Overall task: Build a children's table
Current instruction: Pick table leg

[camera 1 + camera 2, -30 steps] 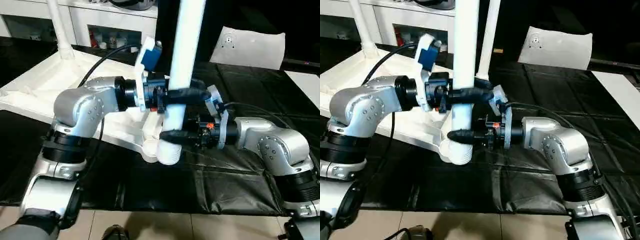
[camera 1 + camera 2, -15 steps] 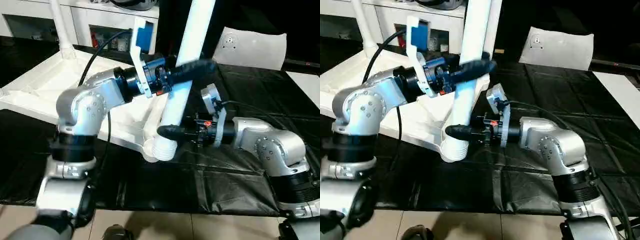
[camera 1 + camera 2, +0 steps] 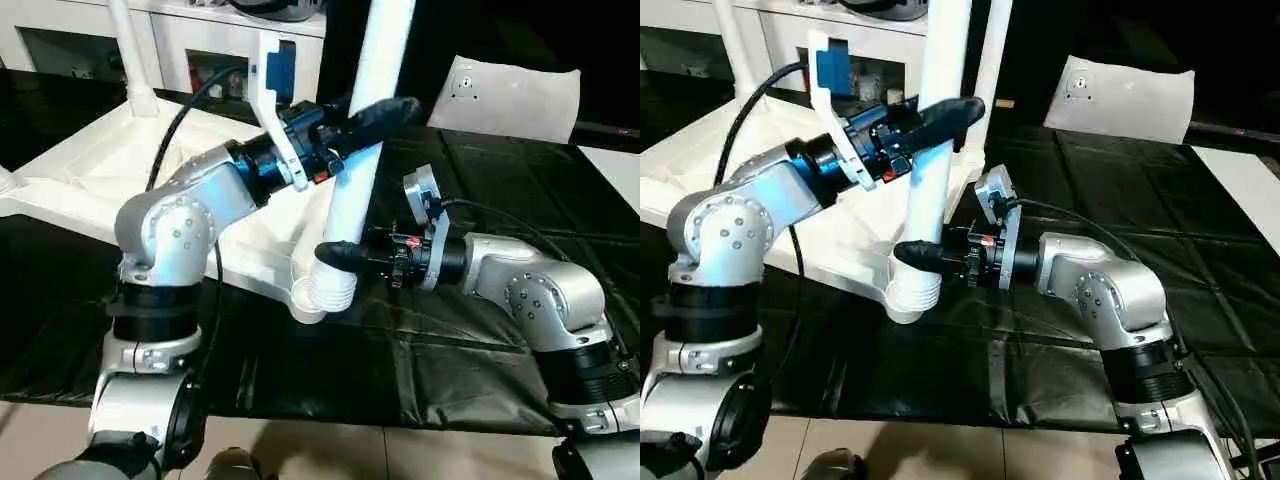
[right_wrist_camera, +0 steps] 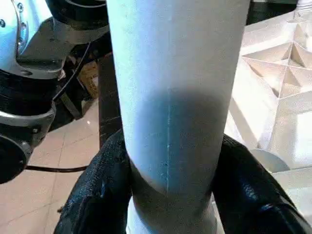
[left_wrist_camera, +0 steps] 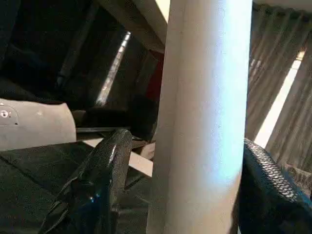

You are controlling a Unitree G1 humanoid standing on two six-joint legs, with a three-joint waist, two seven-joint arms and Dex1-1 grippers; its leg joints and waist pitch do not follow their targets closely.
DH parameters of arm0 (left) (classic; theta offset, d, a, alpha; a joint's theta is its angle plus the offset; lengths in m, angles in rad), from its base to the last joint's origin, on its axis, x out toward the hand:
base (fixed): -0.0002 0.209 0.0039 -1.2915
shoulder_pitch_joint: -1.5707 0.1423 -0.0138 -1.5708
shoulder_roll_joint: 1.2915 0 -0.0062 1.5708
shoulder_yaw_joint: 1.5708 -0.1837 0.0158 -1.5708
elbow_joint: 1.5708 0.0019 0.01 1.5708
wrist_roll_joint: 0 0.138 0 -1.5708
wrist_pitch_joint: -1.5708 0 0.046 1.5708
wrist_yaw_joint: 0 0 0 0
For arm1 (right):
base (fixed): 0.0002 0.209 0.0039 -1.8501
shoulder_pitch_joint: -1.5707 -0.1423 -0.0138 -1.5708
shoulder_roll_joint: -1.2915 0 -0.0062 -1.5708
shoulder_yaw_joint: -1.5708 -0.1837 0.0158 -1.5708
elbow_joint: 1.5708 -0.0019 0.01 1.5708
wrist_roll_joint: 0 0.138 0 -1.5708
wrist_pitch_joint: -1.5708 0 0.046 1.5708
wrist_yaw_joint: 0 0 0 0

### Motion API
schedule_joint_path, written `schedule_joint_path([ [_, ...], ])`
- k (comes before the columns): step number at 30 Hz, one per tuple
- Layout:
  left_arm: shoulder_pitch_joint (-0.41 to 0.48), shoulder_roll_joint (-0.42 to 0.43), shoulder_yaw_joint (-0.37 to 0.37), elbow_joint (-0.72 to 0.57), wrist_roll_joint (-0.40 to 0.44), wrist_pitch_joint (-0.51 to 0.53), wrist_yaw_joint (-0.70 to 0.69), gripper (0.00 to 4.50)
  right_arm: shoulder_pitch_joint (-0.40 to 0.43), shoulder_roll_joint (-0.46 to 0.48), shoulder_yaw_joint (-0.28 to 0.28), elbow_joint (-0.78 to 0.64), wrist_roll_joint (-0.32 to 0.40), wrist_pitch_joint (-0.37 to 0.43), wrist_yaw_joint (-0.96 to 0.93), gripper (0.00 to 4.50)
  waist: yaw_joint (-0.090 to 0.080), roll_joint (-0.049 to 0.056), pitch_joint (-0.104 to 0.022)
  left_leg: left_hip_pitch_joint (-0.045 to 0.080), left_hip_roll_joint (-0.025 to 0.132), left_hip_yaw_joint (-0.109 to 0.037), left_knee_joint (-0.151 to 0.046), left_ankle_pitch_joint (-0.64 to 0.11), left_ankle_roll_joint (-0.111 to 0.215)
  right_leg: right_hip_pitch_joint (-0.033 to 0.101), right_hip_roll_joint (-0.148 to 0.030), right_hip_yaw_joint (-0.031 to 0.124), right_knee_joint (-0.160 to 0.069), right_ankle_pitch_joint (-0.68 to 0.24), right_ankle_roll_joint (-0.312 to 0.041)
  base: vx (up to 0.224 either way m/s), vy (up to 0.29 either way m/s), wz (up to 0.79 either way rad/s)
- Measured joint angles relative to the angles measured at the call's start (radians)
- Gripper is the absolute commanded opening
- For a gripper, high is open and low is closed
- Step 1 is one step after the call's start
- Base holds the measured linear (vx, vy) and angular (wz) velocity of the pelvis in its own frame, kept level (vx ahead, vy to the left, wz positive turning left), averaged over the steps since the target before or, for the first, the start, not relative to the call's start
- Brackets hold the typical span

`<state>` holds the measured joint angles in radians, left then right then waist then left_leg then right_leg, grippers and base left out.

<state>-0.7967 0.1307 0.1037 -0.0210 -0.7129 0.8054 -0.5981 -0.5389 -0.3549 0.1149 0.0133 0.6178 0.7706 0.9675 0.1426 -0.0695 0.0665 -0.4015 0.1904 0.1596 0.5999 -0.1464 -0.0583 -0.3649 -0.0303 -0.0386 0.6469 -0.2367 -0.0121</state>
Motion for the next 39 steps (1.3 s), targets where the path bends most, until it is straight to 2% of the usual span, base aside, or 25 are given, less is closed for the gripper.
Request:
schedule_joint_path([
  [8, 0.000, -0.005, -0.001, -0.006, -0.002, 0.000, 0.016, 2.68, 0.000, -0.001, 0.000, 0.003, -0.022, -0.024, -0.006, 1.91, 0.000, 0.000, 0.000, 0.000, 0.000, 0.000, 0.000, 0.000, 0.000, 0.000, 0.000, 0.000, 0.000, 0.000, 0.000, 0.000, 0.000, 0.00],
  [9, 0.000, -0.006, -0.001, -0.006, -0.002, 0.000, 0.016, 2.58, 0.000, -0.001, 0.000, 0.007, -0.024, -0.027, -0.009, 2.26, 0.000, 0.000, 0.000, 0.000, 0.000, 0.000, 0.000, 0.000, 0.000, 0.000, 0.000, 0.000, 0.000, 0.000, 0.000, 0.000, 0.000, 0.00],
  [10, 0.000, -0.006, -0.002, -0.006, -0.001, 0.000, 0.016, 2.58, 0.000, -0.001, 0.000, 0.009, -0.026, -0.030, -0.010, 2.26, 0.000, 0.000, 0.000, 0.000, 0.000, 0.000, 0.000, 0.000, 0.000, 0.000, 0.000, 0.000, 0.000, 0.000, 0.000, 0.000, 0.000, 0.00],
  [12, 0.000, -0.004, -0.002, -0.006, 0.000, -0.002, 0.016, 2.28, 0.000, -0.002, 0.002, 0.010, -0.029, -0.034, -0.010, 2.63, -0.001, 0.000, 0.000, 0.000, 0.000, 0.000, 0.000, 0.000, 0.000, 0.000, 0.000, 0.000, 0.000, 0.000, 0.000, 0.000, 0.000, 0.00],
  [15, 0.000, 0.001, -0.008, -0.003, 0.006, -0.005, 0.016, 2.19, -0.001, -0.001, 0.005, 0.010, -0.035, -0.039, -0.010, 2.80, 0.000, 0.000, 0.000, 0.000, 0.000, 0.000, 0.000, 0.000, 0.000, 0.000, 0.000, 0.000, 0.000, 0.000, 0.000, 0.000, 0.000, 0.00],
  [17, 0.000, 0.002, -0.014, -0.003, 0.012, -0.005, 0.015, 1.94, -0.002, -0.001, 0.005, 0.010, -0.036, -0.041, -0.010, 3.05, 0.000, 0.000, 0.000, 0.000, 0.000, 0.000, 0.000, 0.000, 0.000, 0.000, 0.000, 0.000, 0.000, 0.000, 0.000, 0.000, 0.000, 0.00],
  [20, 0.000, 0.003, -0.025, -0.003, 0.021, -0.009, 0.013, 1.78, -0.005, 0.002, 0.005, 0.013, -0.043, -0.047, -0.015, 3.18, 0.000, 0.000, 0.000, 0.000, 0.000, 0.000, 0.000, 0.000, 0.000, 0.000, 0.000, 0.000, 0.000, 0.000, 0.000, 0.000, 0.000, 0.00],
  [26, 0.000, 0.011, -0.043, -0.002, 0.033, -0.026, -0.007, 1.74, -0.009, 0.008, 0.009, 0.037, -0.052, -0.060, -0.021, 3.18, -0.001, 0.000, 0.000, 0.000, 0.000, 0.000, 0.000, 0.000, 0.000, 0.000, 0.000, 0.000, 0.000, 0.000, 0.000, 0.000, 0.000, 0.00],
  [28, 0.000, 0.014, -0.052, -0.002, 0.038, -0.030, -0.016, 1.74, -0.009, 0.013, 0.010, 0.038, -0.052, -0.060, -0.020, 2.91, -0.001, 0.000, 0.000, 0.000, 0.000, 0.000, 0.000, 0.000, 0.000, 0.000, 0.000, 0.000, 0.000, 0.000, 0.000, 0.000, 0.000, 0.00],
  [39, 0.000, 0.030, -0.078, -0.005, 0.039, -0.050, -0.075, 1.74, -0.010, 0.019, 0.011, 0.038, -0.027, -0.031, 0.003, 2.09, -0.001, 0.000, 0.000, 0.000, 0.000, 0.000, 0.000, 0.000, 0.000, 0.000, 0.000, 0.000, 0.000, 0.000, 0.000, 0.000, 0.000, 0.00],
])
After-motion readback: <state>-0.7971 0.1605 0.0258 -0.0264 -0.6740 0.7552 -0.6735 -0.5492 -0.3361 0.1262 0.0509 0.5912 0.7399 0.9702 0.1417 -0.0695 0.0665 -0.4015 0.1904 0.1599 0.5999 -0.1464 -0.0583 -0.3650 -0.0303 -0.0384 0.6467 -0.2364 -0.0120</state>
